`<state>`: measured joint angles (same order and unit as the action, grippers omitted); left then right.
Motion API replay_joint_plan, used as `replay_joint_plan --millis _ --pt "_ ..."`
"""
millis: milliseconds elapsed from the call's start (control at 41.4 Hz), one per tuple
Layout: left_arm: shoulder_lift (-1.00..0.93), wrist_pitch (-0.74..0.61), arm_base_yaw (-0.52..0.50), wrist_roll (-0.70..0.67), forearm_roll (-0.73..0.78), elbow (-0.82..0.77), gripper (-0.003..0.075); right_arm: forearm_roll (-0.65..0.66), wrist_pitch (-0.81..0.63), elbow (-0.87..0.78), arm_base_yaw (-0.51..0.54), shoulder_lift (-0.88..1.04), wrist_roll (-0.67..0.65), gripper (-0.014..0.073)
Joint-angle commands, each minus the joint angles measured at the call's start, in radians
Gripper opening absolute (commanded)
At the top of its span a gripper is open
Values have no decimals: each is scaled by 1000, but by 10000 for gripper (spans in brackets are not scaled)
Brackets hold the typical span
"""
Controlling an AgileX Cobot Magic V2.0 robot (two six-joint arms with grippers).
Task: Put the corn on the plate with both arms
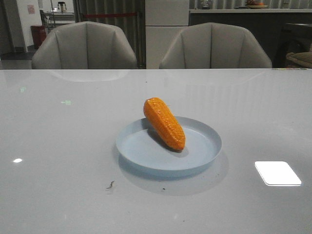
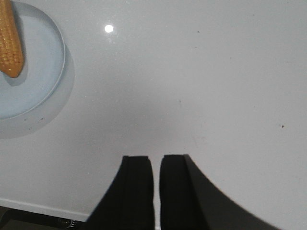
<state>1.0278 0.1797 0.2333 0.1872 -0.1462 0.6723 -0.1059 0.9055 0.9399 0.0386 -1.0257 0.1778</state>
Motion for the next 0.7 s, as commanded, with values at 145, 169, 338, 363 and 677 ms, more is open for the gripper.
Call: replay_joint_plan --millis 145,169,338,363,677 --pt "-18 -73 1 -10 -11 28 334 -6 -43 25 4 17 4 202" --pt "-20 -82 0 -10 -8 28 331 -6 -43 25 4 17 4 202" --pt "-77 -83 -56 -10 -7 27 222 -6 -43 25 4 17 4 202" --pt "-91 -83 -62 -10 -9 24 194 -6 -43 25 4 17 4 202" --pt "-310 -91 -176 -10 -8 -111 94 -6 -43 25 4 17 4 202"
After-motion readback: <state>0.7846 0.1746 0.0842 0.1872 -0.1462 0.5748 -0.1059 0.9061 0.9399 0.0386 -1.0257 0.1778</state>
